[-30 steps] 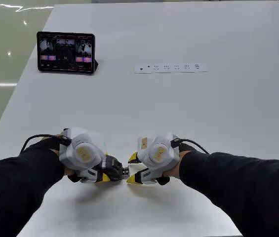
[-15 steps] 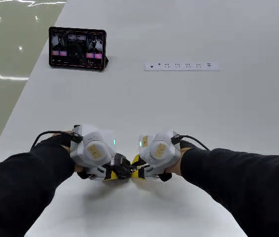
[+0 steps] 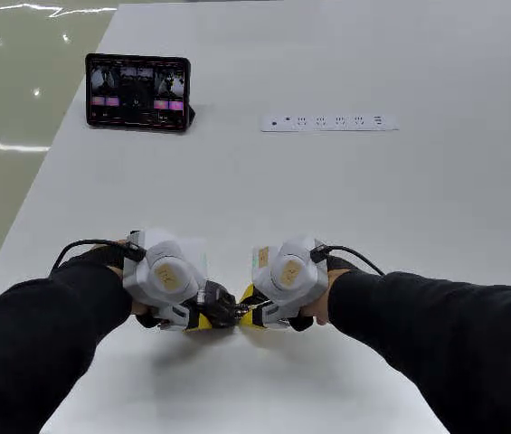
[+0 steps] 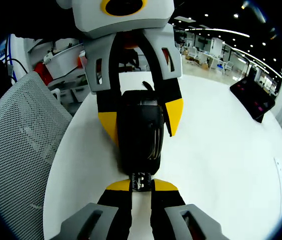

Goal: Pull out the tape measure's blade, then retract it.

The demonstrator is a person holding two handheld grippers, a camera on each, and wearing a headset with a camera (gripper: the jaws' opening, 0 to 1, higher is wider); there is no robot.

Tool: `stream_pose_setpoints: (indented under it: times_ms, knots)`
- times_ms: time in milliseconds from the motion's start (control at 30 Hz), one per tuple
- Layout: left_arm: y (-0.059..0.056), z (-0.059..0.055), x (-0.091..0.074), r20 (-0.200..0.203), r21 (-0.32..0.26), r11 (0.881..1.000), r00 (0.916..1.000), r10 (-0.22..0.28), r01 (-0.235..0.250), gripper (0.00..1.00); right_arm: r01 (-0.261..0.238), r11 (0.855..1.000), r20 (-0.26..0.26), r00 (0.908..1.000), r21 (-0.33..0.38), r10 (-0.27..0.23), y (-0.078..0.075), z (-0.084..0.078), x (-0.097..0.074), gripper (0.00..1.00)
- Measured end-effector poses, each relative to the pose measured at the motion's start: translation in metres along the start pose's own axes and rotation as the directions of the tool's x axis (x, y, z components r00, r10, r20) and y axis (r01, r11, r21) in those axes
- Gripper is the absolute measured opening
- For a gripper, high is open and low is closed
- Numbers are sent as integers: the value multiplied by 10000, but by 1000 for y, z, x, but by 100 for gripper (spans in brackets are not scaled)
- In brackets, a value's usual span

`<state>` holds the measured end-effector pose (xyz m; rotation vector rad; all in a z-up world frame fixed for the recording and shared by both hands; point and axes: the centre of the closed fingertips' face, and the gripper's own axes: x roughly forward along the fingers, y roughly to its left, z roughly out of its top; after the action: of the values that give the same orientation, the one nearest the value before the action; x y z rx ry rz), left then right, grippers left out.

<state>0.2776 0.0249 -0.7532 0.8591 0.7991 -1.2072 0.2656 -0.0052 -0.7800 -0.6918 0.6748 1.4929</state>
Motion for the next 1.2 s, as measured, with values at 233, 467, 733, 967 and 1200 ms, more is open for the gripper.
stream_pose_setpoints:
  times_ms: [233,467,733,967,1200]
  knots:
    - [0,0,-1,2,4,10000,10000,43,-43,32,-8,10000,-86,10000,1,8,0,-4,-3,10]
    - [0,0,-1,35,7,10000,10000,45,-45,33,-67,9999,-123,9999,135,68,0,-7,-6,10]
    - [1,0,-1,43,6,10000,10000,46,-46,33,-100,9998,-170,9998,188,103,0,-10,-9,10]
    - [1,0,0,26,4,10000,10000,51,-51,33,-112,9998,-249,9996,191,117,0,-13,-11,10]
    - [1,0,0,23,13,10000,10000,75,-75,33,-127,9995,-252,9996,292,135,0,-17,-15,10]
